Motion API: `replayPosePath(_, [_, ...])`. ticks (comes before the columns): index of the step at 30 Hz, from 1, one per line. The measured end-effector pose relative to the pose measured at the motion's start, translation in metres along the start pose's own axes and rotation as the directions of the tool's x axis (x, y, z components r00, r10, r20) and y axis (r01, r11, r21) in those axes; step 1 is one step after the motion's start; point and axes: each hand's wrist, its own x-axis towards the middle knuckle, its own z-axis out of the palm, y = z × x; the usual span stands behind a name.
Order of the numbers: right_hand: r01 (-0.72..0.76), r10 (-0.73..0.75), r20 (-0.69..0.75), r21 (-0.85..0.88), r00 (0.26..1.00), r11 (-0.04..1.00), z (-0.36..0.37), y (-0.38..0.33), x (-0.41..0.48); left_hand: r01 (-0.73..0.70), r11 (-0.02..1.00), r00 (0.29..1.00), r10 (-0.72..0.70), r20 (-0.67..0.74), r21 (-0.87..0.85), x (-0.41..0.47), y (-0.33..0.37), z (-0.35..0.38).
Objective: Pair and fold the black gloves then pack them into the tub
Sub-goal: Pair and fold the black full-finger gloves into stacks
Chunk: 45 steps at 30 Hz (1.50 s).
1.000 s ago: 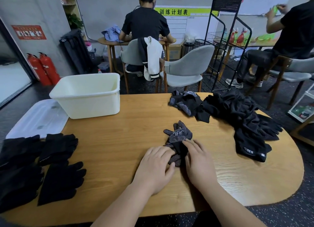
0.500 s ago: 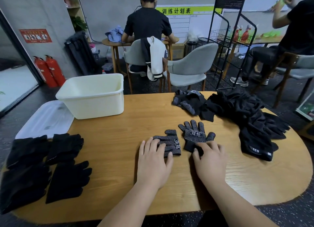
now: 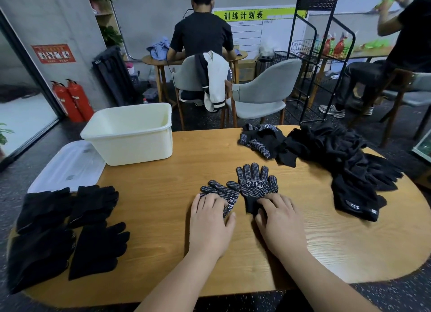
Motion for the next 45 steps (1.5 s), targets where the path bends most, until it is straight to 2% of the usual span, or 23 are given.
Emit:
replayPosePath(5, [-0.004,0.004,0.029,0.008,1.0,1.0,0.001,0.0,0.001,0.105,0.984,0.99,-0.118,-0.08,-0.144,0.001,-0.009,-0.001])
replayPosePath(10, [-0.035,0.035,0.043,0.012,0.998,0.999,0.0,-0.001,0.002,0.086,0.98,0.978,-0.118,-0.175,-0.179,0.006,-0.011,-0.015])
replayPosePath(12, [-0.048,0.047,0.054,0.006,0.997,0.999,0.0,-0.001,0.002,0.094,0.955,0.975,-0.146,-0.168,-0.281,0.015,-0.014,-0.027])
replayPosePath(14, [-0.052,0.052,0.078,0.0,0.996,0.999,0.001,0.0,0.003,0.116,0.932,0.978,-0.168,-0.124,-0.342,0.029,-0.022,-0.043])
replayPosePath(15, [-0.055,0.056,0.09,-0.005,0.994,0.998,0.001,-0.001,0.003,0.121,0.941,0.983,-0.158,-0.096,-0.315,0.037,-0.027,-0.05])
replayPosePath(19, [-0.074,0.074,0.093,-0.005,0.993,0.997,0.0,-0.001,0.003,0.121,0.993,0.992,-0.12,0.048,-0.007,0.054,-0.05,-0.066])
replayPosePath(22, [-0.082,0.081,0.075,0.011,0.994,0.997,0.001,-0.002,0.002,-0.053,0.998,0.995,0.056,0.078,-0.034,0.046,-0.053,-0.068])
replayPosePath(24, [-0.08,0.079,0.082,0.003,0.993,0.997,0.001,-0.002,0.003,-0.154,0.987,0.965,0.159,0.209,-0.041,0.039,-0.047,-0.065])
replayPosePath(26, [-0.074,0.074,0.098,-0.01,0.992,0.997,0.001,-0.001,0.003,-0.194,0.981,0.927,0.183,0.329,0.001,0.029,-0.046,-0.057])
replayPosePath(32, [-0.069,0.07,0.098,-0.021,0.993,0.997,0.0,-0.002,0.003,-0.046,0.996,0.959,0.066,0.274,-0.078,0.027,-0.047,-0.053])
replayPosePath(34, [-0.074,0.074,0.092,-0.006,0.993,0.997,-0.001,-0.002,0.003,-0.007,0.994,0.955,0.039,0.295,-0.11,0.033,-0.042,-0.061])
replayPosePath(39, [-0.084,0.084,0.089,-0.005,0.992,0.996,-0.004,-0.004,0.002,0.213,0.929,0.91,-0.075,0.407,-0.304,0.065,-0.027,-0.097])
replayPosePath(42, [-0.084,0.087,0.101,-0.027,0.991,0.996,-0.006,-0.006,0.002,0.227,0.897,0.92,-0.069,0.387,-0.378,0.102,-0.023,-0.125])
replayPosePath(45, [-0.098,0.099,0.087,-0.007,0.991,0.995,-0.006,-0.006,0.002,0.191,0.916,0.955,-0.091,0.281,-0.352,0.138,-0.024,-0.146])
